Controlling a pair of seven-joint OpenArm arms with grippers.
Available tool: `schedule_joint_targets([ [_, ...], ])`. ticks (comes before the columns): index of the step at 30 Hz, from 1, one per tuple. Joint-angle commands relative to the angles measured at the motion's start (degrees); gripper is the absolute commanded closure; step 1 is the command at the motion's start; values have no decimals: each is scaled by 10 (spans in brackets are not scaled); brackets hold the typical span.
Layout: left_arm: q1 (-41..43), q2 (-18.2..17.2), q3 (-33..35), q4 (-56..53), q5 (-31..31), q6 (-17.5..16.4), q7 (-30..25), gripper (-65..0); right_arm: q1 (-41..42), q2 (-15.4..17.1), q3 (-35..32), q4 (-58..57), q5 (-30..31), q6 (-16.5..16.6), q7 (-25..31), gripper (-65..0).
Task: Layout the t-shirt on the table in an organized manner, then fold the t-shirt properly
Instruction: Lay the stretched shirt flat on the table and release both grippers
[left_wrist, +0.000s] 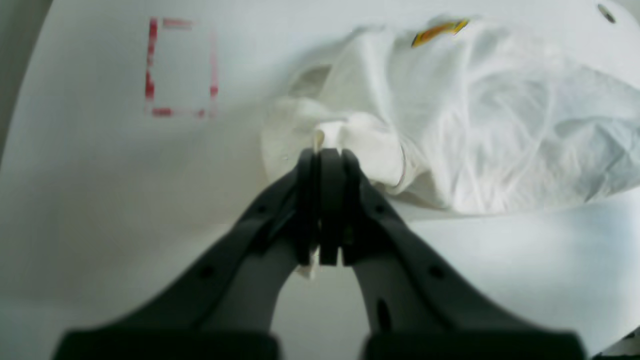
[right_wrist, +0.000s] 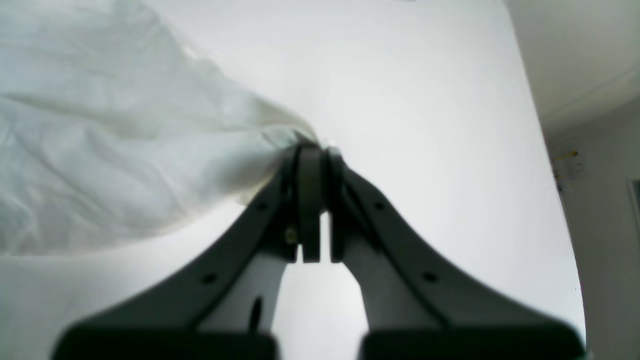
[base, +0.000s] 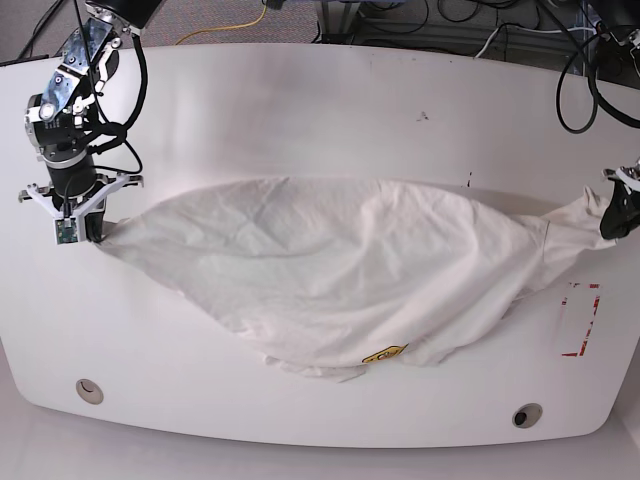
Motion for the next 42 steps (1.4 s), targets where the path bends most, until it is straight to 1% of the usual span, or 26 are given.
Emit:
schedule_joint_targets([
  [1, 19, -15, -26, 10, -10, 0, -18, 0, -7, 9, 4, 4, 2, -3, 18, -5],
  [7, 91, -14, -65, 10, -10, -1, -18, 0, -48, 9, 4, 2, 4, -2, 18, -5],
  [10, 119, -8, -79, 10, -9, -1, -18, 0, -69, 7, 4, 2, 5, -2, 18, -5],
  [13, 147, 1, -89, 10, -9, -1, -18, 0, -89, 6, 4, 2, 5, -2, 18, -5],
  [18, 179, 2, -92, 8, -6, -1, -18, 0, -117, 4, 4, 2, 5, -2, 18, -6],
  [24, 200, 3, -92, 7, -6, -1, -18, 0, -138, -6, 4, 2, 1, -2, 18, -6],
  [42, 240, -1, -94, 5, -5, -1, -18, 0, -175, -9, 9, -4, 1, -9, 18, -8],
])
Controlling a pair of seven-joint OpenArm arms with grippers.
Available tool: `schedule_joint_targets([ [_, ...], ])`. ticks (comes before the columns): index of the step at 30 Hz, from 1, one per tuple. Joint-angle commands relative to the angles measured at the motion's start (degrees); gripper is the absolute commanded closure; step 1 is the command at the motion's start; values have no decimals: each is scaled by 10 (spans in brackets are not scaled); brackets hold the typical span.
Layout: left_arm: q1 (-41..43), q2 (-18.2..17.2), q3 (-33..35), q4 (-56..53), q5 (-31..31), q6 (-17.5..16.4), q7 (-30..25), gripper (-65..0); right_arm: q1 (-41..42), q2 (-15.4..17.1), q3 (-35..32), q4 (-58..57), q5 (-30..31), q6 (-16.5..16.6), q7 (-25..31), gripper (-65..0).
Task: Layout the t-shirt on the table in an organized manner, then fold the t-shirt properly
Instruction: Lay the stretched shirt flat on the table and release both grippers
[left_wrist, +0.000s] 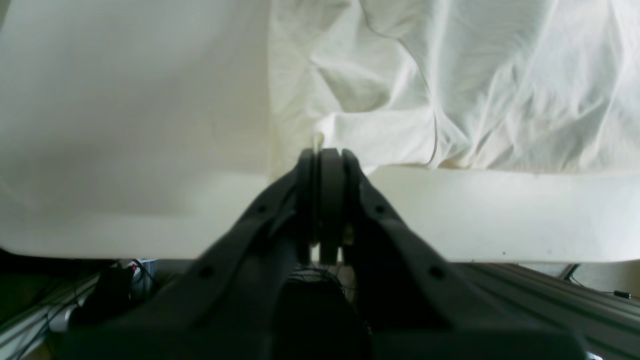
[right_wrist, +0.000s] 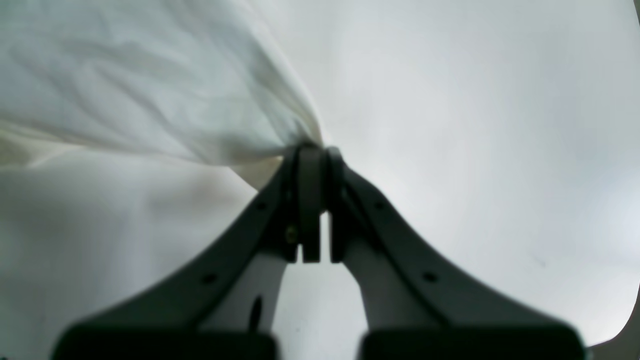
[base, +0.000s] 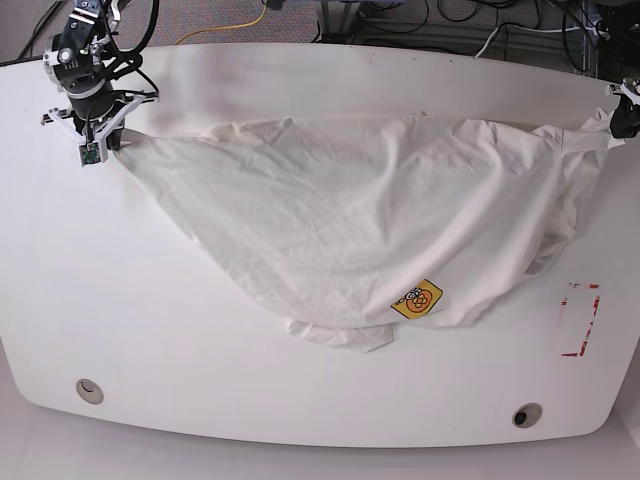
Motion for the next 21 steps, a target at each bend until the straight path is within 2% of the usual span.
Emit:
schedule_joint_targets([
  [1, 6, -12, -8, 7, -7, -1, -8, 0, -1, 7, 18, -1, 1, -5, 14, -8],
  [5, 14, -12, -9, 7, 1, -1, -8, 0, 3, 7, 42, -20, 1, -1, 14, -8],
  [9, 16, -13, -9, 7, 38, -6, -8, 0, 0, 11, 51, -33, 1, -1, 14, -8],
  [13, 16, -13, -9, 7, 68, -50, -8, -3, -2, 12, 51, -33, 1, 0, 14, -29],
  [17, 16, -11, -9, 7, 97, -95, -8, -4, -12, 9, 51, -31, 1, -1, 14, -176],
  [18, 16, -10, -9, 7, 106, -95, -8, -4, -12, 8, 51, -30, 1, -1, 14, -243],
  [21, 16, -10, -9, 7, 120, -95, -8, -4, -11, 8, 51, -30, 1, -1, 14, -368],
])
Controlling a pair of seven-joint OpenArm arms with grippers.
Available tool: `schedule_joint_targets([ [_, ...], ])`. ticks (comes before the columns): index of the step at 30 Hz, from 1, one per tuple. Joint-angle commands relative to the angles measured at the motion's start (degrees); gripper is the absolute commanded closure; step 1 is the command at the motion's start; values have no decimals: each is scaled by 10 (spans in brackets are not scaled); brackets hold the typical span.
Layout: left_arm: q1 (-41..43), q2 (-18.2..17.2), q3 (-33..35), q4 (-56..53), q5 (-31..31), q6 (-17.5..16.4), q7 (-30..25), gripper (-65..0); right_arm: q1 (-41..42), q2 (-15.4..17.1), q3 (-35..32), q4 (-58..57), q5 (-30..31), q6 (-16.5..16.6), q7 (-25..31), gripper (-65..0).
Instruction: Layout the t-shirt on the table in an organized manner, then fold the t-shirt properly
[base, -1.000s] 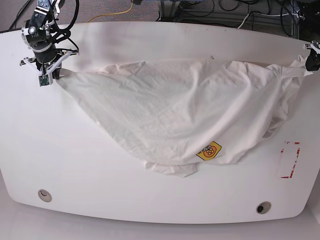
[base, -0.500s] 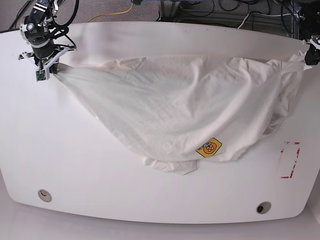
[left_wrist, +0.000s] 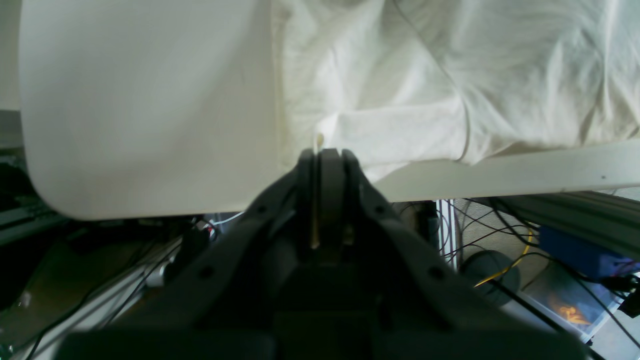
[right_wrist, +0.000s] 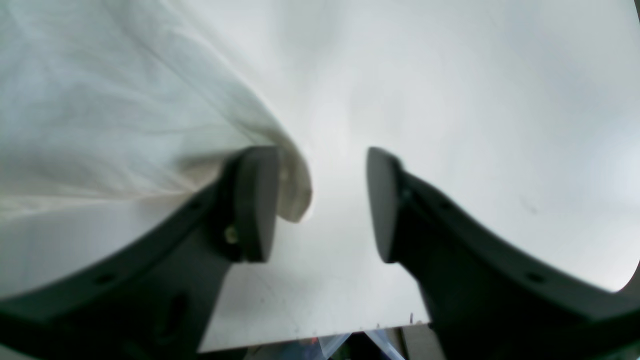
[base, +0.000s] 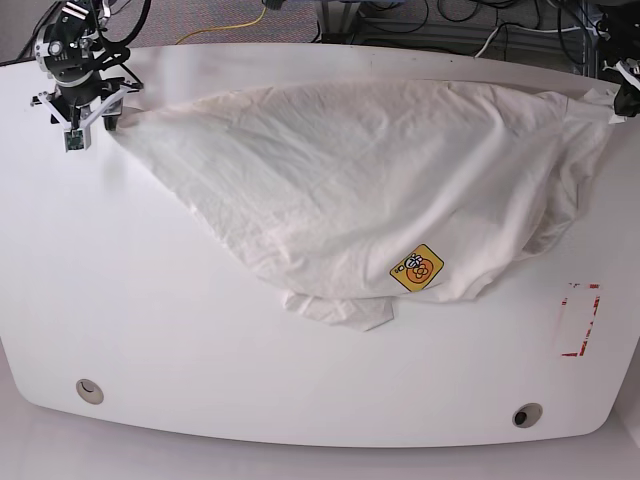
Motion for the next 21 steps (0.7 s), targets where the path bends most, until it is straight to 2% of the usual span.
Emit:
schedule_joint_targets([
  [1, 3, -11, -8, 7, 5, -1, -8, -4, 0, 7, 3, 11, 2, -3, 8, -393],
  [2, 3, -11, -8, 7, 6, -1, -8, -4, 1, 7, 3, 11, 2, -3, 8, -441],
  [5, 3, -10, -8, 8, 3, -1, -8, -4, 3, 7, 2, 19, 2, -3, 8, -484],
  [13, 2, -10, -7, 8, 3, -1, -8, -4, 87, 11, -5, 28, 6, 0, 7, -490],
  [15, 2, -10, -7, 8, 3, -1, -8, -4, 115, 11, -18, 26, 4, 9, 7, -493],
  [21, 2, -9, -7, 8, 3, -1, -8, -4, 215, 11, -97, -8, 3, 19, 6, -491],
])
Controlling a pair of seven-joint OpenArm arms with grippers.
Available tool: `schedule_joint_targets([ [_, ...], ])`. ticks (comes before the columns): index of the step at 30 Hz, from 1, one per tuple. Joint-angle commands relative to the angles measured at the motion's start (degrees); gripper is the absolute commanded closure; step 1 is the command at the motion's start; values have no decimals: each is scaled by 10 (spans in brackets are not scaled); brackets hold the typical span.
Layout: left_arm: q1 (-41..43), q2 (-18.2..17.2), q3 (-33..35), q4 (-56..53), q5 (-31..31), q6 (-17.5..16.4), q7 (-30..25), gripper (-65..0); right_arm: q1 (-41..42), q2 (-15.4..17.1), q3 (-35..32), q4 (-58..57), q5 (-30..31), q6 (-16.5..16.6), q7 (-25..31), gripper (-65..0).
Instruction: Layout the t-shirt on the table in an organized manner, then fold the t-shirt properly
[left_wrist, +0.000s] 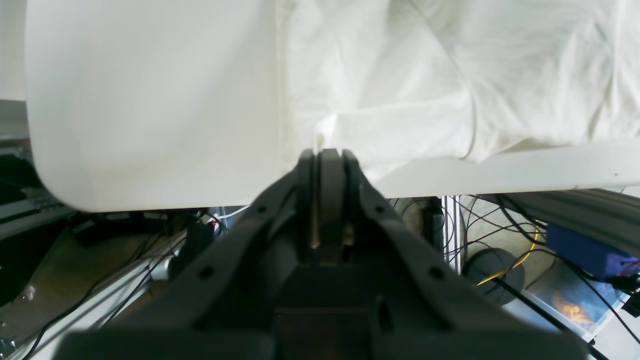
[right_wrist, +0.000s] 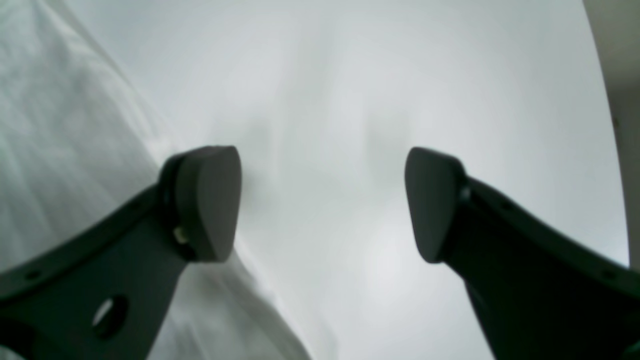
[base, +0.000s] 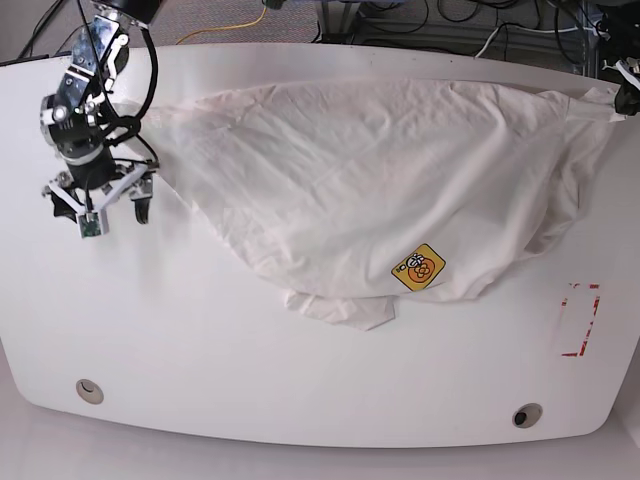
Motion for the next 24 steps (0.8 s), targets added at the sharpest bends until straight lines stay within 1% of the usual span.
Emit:
schedule_joint_targets([
  [1, 3, -11, -7, 8, -4, -1, -8, -4, 52, 5, -43, -22, 4, 2, 10, -490],
  [7, 3, -11, -6, 8, -4, -1, -8, -4, 141, 1, -114, -84, 8, 3, -18, -490],
  [12, 3, -11, -5, 9, -4, -1, -8, -4, 207, -1, -170, -154, 9, 3, -20, -490],
  [13, 3, -11, -5, 9, -4, -1, -8, -4, 227, -5, -187, -183, 9, 3, -20, -490],
  [18, 3, -11, -5, 9, -4, -1, -8, -4, 289, -19, -213, -274, 9, 4, -19, -490],
  [24, 3, -11, -5, 10, -4, -1, -8, -3, 367, -41, -215, -413, 8, 4, -2, -490],
])
